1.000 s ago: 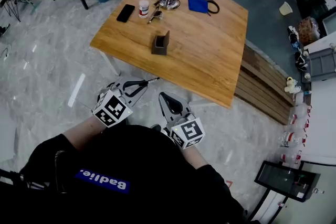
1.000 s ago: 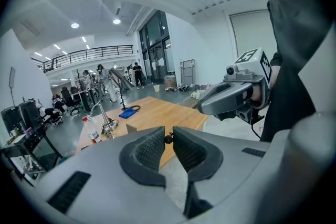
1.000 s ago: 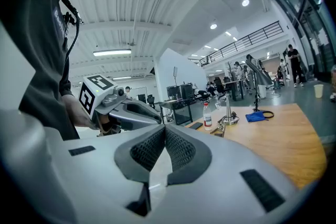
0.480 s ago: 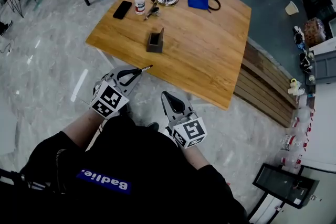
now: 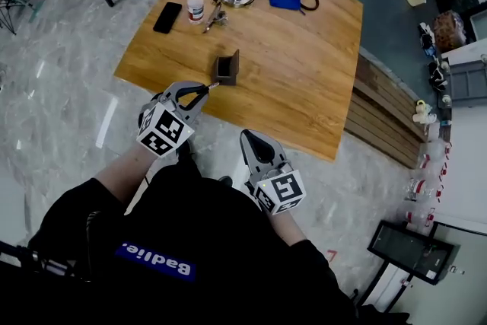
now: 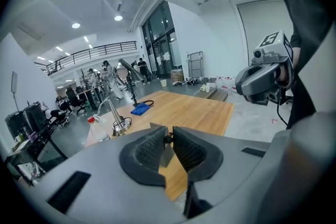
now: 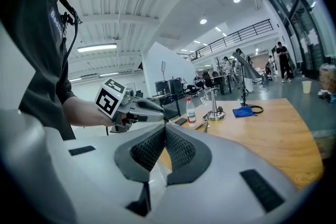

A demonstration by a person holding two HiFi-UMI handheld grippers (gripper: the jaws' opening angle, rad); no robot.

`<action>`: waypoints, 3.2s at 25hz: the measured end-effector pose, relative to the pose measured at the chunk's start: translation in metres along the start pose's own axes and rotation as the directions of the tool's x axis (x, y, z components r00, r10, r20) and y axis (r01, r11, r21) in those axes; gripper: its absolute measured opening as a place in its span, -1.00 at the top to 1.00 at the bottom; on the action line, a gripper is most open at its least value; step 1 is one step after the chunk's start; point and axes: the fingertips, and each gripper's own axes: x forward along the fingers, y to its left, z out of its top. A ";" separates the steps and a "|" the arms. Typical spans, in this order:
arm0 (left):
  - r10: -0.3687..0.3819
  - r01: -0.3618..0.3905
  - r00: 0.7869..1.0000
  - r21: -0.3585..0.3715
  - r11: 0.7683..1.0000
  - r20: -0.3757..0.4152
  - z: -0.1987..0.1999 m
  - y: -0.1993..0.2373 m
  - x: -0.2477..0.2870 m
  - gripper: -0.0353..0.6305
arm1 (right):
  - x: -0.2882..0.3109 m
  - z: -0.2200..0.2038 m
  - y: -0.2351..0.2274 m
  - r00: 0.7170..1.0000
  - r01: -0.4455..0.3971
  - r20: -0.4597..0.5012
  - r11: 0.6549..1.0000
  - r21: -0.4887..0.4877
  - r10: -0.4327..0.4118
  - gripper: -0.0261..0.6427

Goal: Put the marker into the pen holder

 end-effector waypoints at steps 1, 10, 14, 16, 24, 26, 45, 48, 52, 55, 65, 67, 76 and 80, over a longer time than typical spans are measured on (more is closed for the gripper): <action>-0.015 0.015 1.000 0.014 1.000 0.004 0.000 0.007 0.005 0.72 | 0.008 0.003 -0.001 1.000 0.015 -0.006 1.000 0.006 -0.014 0.90; -0.127 0.128 0.992 0.137 0.982 -0.015 -0.005 0.044 0.044 0.72 | 0.056 0.021 -0.011 0.993 0.119 -0.020 0.992 0.045 -0.118 0.90; -0.134 0.140 0.990 0.147 0.979 -0.052 -0.016 0.050 0.067 0.72 | 0.062 0.020 -0.027 0.992 0.125 -0.003 0.991 0.048 -0.125 0.90; -0.128 0.138 0.989 0.147 0.979 -0.073 -0.022 0.050 0.078 0.72 | 0.064 0.019 -0.036 0.994 0.112 0.006 0.993 0.048 -0.112 0.90; -0.079 0.099 0.981 0.102 0.990 -0.179 -0.041 0.042 0.111 0.72 | 0.063 0.029 -0.076 0.999 0.019 0.029 1.000 0.025 -0.019 0.90; -0.070 0.091 0.977 0.098 0.991 -0.203 -0.045 0.042 0.118 0.72 | 0.062 0.030 -0.084 1.000 0.002 0.029 1.000 0.023 -0.003 0.90; -0.038 0.100 0.930 0.152 0.983 -0.365 -0.082 0.026 0.171 0.72 | 0.033 0.022 -0.127 1.000 0.016 0.004 0.999 0.044 -0.016 0.90; -0.045 0.103 0.931 0.143 0.984 -0.363 -0.083 0.025 0.172 0.72 | 0.033 0.021 -0.127 1.000 0.014 0.002 0.999 0.041 -0.014 0.90; -0.058 0.111 0.930 0.127 0.986 -0.363 -0.084 0.023 0.171 0.72 | 0.033 0.022 -0.124 1.000 0.009 0.001 0.999 0.041 -0.009 0.90; -0.062 0.112 0.934 0.125 0.986 -0.351 -0.080 0.022 0.167 0.72 | 0.033 0.023 -0.121 1.000 0.005 0.005 0.999 0.040 -0.005 0.90; -0.069 0.082 0.981 0.065 0.995 -0.182 -0.029 0.019 0.117 0.72 | 0.044 0.034 -0.102 0.999 -0.045 0.021 0.999 0.015 0.045 0.90; -0.083 0.089 0.989 0.037 0.995 -0.125 -0.013 0.015 0.103 0.72 | 0.048 0.037 -0.098 0.998 -0.056 0.022 0.998 0.009 0.055 0.90; -0.212 0.226 0.966 -0.081 0.971 0.150 0.072 -0.012 0.050 0.76 | 0.059 0.048 -0.078 0.994 -0.106 0.027 0.994 -0.023 0.107 0.90; -0.253 0.287 0.942 -0.139 0.948 0.220 0.084 -0.022 0.042 0.86 | 0.060 0.050 -0.071 0.992 -0.121 0.038 0.992 -0.037 0.122 0.90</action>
